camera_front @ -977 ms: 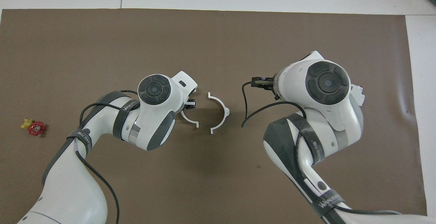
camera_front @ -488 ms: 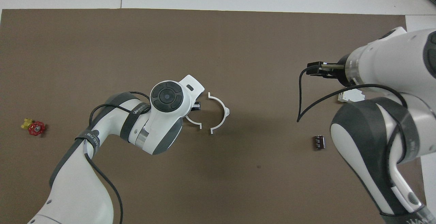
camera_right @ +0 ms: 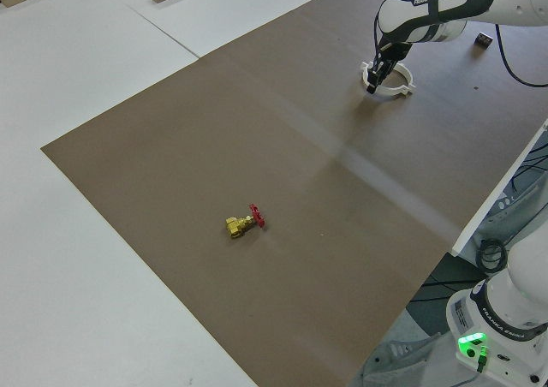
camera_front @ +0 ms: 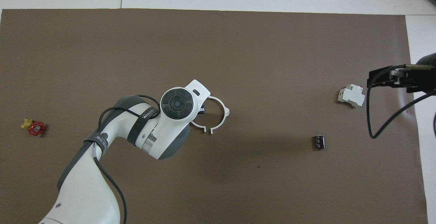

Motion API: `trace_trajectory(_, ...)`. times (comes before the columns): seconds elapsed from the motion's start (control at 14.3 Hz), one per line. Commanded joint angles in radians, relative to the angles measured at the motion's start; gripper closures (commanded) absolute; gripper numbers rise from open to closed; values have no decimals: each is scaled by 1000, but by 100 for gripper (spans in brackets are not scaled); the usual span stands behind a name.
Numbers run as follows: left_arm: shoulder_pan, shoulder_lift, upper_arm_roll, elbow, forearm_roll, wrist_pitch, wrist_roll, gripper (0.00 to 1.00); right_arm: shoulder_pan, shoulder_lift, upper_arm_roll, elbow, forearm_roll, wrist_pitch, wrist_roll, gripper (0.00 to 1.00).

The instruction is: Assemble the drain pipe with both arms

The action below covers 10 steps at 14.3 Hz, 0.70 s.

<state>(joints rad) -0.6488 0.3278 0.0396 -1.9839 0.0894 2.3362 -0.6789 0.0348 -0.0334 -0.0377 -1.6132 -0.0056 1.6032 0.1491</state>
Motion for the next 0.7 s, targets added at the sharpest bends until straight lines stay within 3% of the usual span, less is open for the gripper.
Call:
trace_trajectory(0.0, -22, -19, 16, -35, 30, 28, -65, 100, -24, 4, 9, 45, 54, -84, -20, 0)
trace_trajectory(0.63, -42, -21, 16, -39, 39, 26, -88, 100, -4, -2, 16, 29, 12, -61, -22, 0)
